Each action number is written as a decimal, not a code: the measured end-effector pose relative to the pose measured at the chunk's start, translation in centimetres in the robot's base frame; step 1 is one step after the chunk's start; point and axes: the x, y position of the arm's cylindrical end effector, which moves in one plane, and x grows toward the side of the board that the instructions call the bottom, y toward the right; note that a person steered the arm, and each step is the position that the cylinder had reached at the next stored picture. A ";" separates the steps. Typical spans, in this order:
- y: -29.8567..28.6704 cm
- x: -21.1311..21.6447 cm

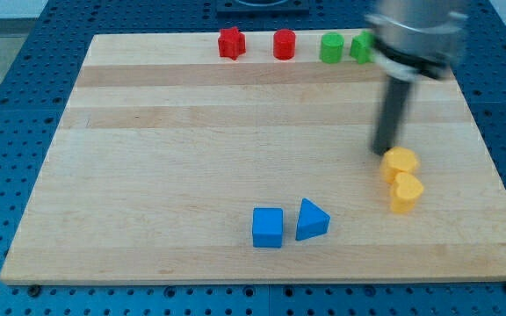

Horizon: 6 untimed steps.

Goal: Point your arm towards the yellow hexagon

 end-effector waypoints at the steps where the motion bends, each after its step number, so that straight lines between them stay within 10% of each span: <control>1: 0.7 3.3; 3: 1.0 -0.5; 4: 10.3 2.5; 6: 8.4 12.5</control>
